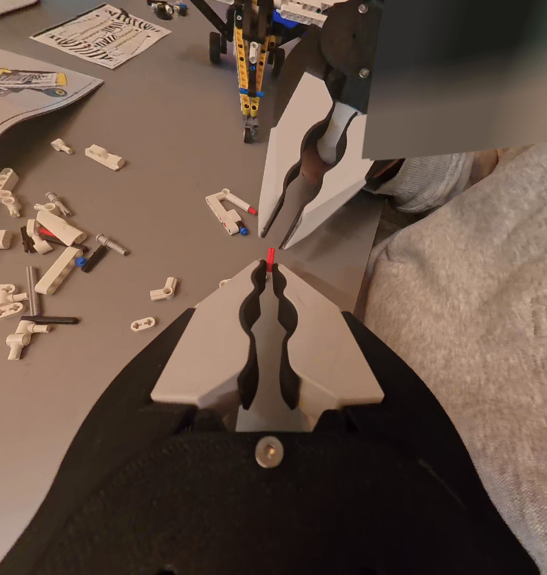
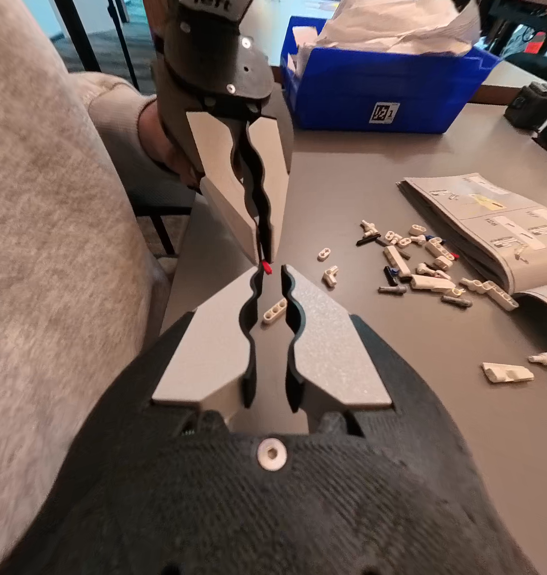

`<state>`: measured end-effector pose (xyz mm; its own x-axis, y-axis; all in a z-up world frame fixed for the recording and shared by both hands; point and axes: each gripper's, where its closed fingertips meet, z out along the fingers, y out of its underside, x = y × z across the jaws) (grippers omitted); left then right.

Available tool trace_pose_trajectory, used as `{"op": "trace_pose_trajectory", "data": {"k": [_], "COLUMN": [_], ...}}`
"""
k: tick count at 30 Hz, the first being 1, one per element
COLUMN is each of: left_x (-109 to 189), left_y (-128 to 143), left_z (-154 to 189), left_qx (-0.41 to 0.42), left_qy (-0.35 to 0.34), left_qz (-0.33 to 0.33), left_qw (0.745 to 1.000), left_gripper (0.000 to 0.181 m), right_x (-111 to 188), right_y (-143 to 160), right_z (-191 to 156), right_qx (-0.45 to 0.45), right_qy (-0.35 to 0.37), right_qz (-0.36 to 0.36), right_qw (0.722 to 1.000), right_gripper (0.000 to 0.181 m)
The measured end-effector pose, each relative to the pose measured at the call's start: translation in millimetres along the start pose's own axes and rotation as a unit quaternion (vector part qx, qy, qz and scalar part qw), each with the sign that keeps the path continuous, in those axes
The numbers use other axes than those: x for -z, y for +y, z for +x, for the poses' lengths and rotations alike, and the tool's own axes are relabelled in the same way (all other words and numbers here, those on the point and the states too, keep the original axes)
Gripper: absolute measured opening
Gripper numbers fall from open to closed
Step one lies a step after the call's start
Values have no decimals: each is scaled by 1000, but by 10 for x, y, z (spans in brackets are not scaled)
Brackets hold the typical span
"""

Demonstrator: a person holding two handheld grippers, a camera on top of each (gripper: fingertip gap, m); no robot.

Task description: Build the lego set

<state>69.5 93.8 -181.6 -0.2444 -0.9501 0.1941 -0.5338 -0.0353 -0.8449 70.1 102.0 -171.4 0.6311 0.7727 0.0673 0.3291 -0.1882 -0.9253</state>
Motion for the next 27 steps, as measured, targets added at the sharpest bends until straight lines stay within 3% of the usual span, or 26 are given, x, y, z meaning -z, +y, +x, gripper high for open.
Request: {"op": "trace_pose_trajectory", "data": {"k": [21,25,27], "left_x": [-34,-47,-58], "left_y": [-22,-78,-51], "left_z": [67,-74,-315], "left_qx": [-14,20,52], "left_qy": [56,36,-18], "left_qz": [22,49,46], "left_qw": [998,998,997], "left_gripper": [2,31,39], "right_x": [-8,57,103], "right_y": [68,-2,-16], "right_z": [-88,-4,77], "right_qx": [-7,-35,-47], "right_qy": [-38,-23,-6], "right_qz": [5,32,43], "right_qw": [999,999,998], "right_gripper": [2,2,2]}}
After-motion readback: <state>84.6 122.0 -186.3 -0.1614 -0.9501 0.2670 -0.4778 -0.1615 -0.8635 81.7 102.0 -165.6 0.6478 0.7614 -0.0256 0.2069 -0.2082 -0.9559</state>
